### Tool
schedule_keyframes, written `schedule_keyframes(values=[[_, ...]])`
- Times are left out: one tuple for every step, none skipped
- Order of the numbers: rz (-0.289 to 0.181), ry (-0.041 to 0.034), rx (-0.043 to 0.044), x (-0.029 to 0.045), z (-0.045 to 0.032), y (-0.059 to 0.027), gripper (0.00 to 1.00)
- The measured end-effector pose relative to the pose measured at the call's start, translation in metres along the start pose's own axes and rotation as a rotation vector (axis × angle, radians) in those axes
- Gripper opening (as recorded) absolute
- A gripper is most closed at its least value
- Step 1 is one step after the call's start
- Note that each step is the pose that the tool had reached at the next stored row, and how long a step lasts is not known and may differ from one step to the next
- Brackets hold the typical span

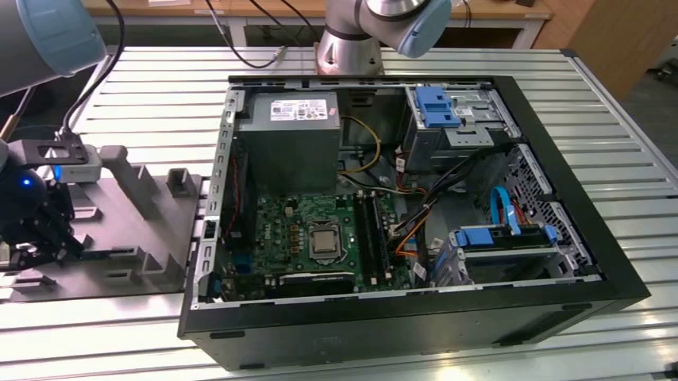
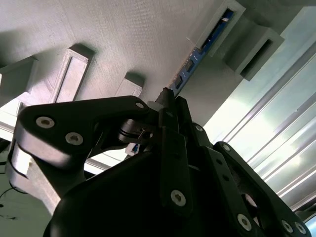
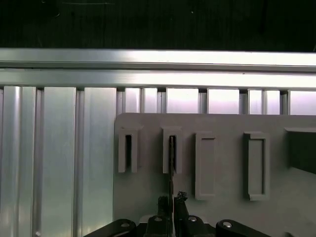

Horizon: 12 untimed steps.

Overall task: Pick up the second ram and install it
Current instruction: 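Pick up the second ram and move it above second insertion slot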

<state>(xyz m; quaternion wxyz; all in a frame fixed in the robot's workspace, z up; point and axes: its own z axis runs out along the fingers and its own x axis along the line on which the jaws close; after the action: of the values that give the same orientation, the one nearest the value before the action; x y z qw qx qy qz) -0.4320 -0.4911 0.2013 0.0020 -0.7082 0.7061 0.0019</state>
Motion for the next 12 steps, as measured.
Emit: schedule_keyframes(values=[[-0.001, 0.0001, -0.0007, 0.0000, 0.0000, 0.0000, 0.19], [-0.001, 0.0001, -0.0012, 0.0000, 0.0000, 0.0001, 0.19], [-0.002, 0.0000, -0.0014, 0.0000, 0.0002, -0.0002, 0.19], [-0.004, -0.0002, -0.0015, 0.0000, 0.0004, -0.0004, 0.19], [-0.007, -0.0002, -0.0016, 0.0000, 0.0004, -0.0005, 0.19], [-0.009, 0.0000, -0.0018, 0.0000, 0.0004, -0.0005, 0.19], [-0.010, -0.0001, -0.0021, 0.0000, 0.0004, -0.0008, 0.19], [-0.010, 0.0000, -0.0024, 0.0001, 0.0004, -0.0013, 0.19], [-0.010, 0.0001, -0.0027, 0.0001, 0.0003, -0.0021, 0.19], [-0.010, 0.0000, -0.0027, 0.0001, 0.0004, -0.0027, 0.19], [-0.010, -0.0001, -0.0026, 0.0000, 0.0005, -0.0029, 0.19], [-0.010, 0.0000, -0.0027, 0.0000, 0.0005, -0.0029, 0.19]])
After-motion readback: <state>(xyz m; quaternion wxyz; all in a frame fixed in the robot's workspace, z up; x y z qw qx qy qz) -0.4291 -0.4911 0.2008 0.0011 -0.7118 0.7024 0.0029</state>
